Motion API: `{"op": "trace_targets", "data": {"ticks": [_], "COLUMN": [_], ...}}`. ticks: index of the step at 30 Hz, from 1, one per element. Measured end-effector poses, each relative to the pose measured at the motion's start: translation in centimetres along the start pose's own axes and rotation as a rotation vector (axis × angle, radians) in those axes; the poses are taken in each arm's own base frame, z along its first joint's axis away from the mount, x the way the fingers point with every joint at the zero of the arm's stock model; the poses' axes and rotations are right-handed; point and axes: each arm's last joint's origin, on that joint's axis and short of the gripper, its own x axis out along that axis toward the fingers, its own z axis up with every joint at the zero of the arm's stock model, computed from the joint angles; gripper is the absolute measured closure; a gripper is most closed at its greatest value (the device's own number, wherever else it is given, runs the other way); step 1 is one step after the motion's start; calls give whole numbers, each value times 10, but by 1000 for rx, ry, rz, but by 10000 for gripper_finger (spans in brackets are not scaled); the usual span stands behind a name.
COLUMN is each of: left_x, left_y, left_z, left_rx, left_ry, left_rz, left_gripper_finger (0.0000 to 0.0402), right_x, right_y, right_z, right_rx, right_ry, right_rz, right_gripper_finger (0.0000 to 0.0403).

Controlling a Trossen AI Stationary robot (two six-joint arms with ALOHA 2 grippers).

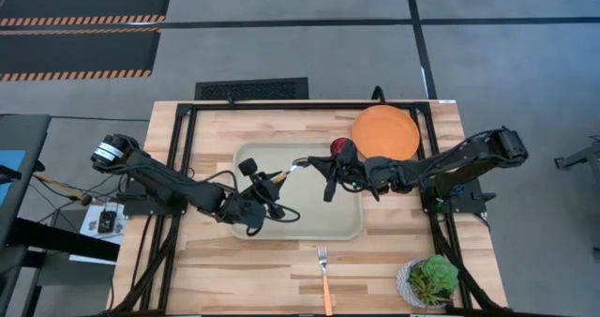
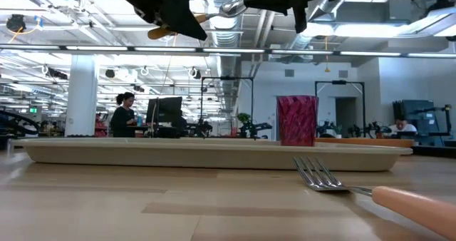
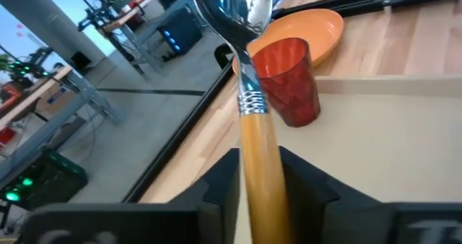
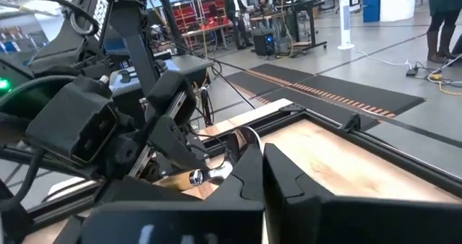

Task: Pick and place plate/cup/fork/spoon on tray
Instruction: Put the orange spoon on the left side of the gray serving tray

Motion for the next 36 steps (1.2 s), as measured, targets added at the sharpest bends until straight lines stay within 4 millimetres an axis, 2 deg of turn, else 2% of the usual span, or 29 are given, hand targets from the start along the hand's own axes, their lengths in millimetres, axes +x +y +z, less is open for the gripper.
{"op": "trace_targets", "data": {"ticks": [4,8,15,28,36], "left_x": [0,-1,-6,-9,-20], "left_y": [0,2,9,13,31], "left_z": [0,0,-1,-3,-23], "left_rx": [-13,-28,-60,-103,-198], "left_ry": [0,5,39,70,99], "left_rz": [0,-13,-57,-96,-131], "left_gripper_finger": [371,384,388,396,398], "right_x": [0,0,0,0,0], "right_y": [0,0,0,0,0], "right_z": [0,0,-1,-1,-1], "right_rx": [-11,-18,-34,-42,-57], "right_ry": [3,5,10,11,7], "right_rz": [-3,0,9,1,-5], "right_gripper_finger": [389,373,354,344,303]}}
